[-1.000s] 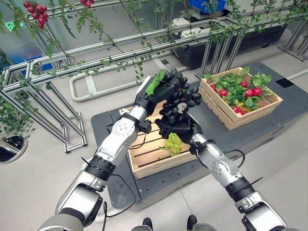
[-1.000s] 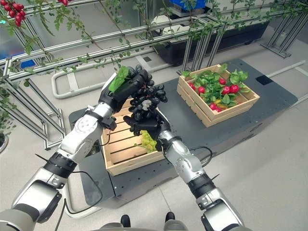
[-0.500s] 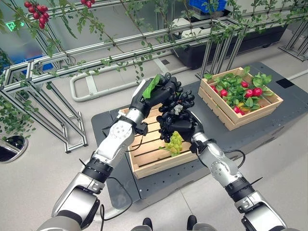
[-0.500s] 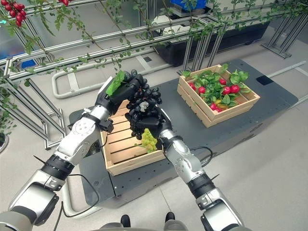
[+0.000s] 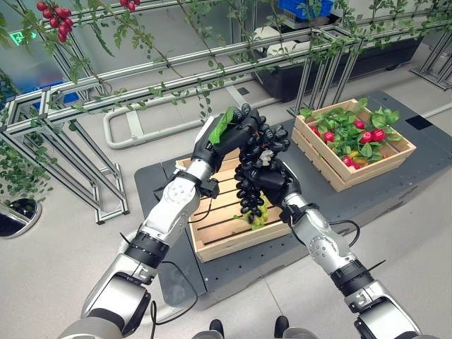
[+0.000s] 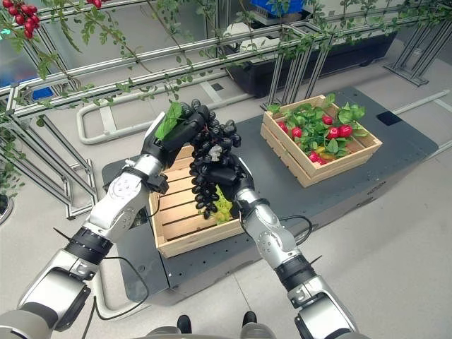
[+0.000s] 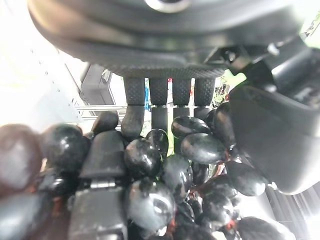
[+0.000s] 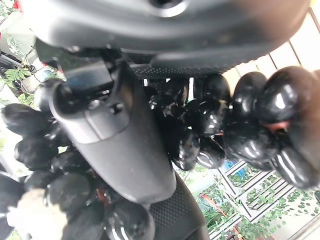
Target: Pick up the fruits from the basket on one side to the basket on the other side
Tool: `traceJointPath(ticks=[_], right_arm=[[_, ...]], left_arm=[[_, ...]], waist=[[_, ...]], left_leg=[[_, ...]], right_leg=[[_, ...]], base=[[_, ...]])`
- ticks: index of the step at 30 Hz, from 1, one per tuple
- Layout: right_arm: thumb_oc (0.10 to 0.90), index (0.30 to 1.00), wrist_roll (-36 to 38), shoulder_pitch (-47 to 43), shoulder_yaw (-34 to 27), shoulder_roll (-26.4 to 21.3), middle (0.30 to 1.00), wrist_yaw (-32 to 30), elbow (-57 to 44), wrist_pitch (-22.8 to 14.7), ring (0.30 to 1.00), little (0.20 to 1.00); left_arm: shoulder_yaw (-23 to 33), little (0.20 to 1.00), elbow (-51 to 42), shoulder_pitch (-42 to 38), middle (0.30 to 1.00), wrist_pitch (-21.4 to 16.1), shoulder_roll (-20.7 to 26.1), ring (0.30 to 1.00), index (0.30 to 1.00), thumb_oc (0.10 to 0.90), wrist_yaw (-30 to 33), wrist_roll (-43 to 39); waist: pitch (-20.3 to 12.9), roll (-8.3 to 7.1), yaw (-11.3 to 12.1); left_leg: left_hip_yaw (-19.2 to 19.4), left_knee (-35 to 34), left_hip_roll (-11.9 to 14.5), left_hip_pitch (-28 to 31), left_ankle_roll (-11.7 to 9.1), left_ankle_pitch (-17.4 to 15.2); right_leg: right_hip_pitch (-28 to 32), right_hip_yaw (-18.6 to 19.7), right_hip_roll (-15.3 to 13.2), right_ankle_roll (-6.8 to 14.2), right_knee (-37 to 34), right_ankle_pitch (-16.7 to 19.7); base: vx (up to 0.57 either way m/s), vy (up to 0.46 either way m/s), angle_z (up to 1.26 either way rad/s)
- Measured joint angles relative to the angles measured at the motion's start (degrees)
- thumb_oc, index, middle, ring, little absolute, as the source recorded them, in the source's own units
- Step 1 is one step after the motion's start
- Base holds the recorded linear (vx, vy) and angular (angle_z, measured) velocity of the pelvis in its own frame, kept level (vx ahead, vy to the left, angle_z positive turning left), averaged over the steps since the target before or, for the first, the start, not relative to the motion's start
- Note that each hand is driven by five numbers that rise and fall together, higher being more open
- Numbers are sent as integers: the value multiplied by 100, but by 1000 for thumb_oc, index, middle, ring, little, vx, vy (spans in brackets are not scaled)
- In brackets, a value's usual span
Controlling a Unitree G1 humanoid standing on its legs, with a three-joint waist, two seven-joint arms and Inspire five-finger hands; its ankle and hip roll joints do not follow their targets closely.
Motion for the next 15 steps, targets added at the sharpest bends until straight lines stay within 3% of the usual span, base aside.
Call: traceJointPath(ticks=[1,2,3,15], right_arm=[[400,300,0,0,0,-1,300,0,0,0,300,300],[400,300,0,0,0,0,300,0,0,0,300,300],[400,300,0,0,0,-1,300,0,0,0,300,300],[400,300,1,9,-2,1,300,-1,0,-1,300,300]], left_arm=[[0,300,0,0,300,0,0,300,300,400,0,0],[0,853,0,0,853,0,-2,853,853,769,-2,0],[0,900,0,0,900,1,-3,900,900,800,-1,2],[0,900,0,1,900,2,1,900,900,800,-7,234]], waist=[[0,0,-3],[0,0,-5],[0,0,-6],[-2,-3,-13]], left_leg=[[0,0,0,0,0,0],[1,0,0,0,0,0],[1,0,-2,1,0,0],[20,0,-6,15,0,0]], right_leg=[[0,0,0,0,0,0],[0,1,1,0,0,0],[0,2,2,0,0,0],[0,30,8,-2,0,6]], base=[[0,0,0],[0,0,0],[0,0,0],[0,0,0]])
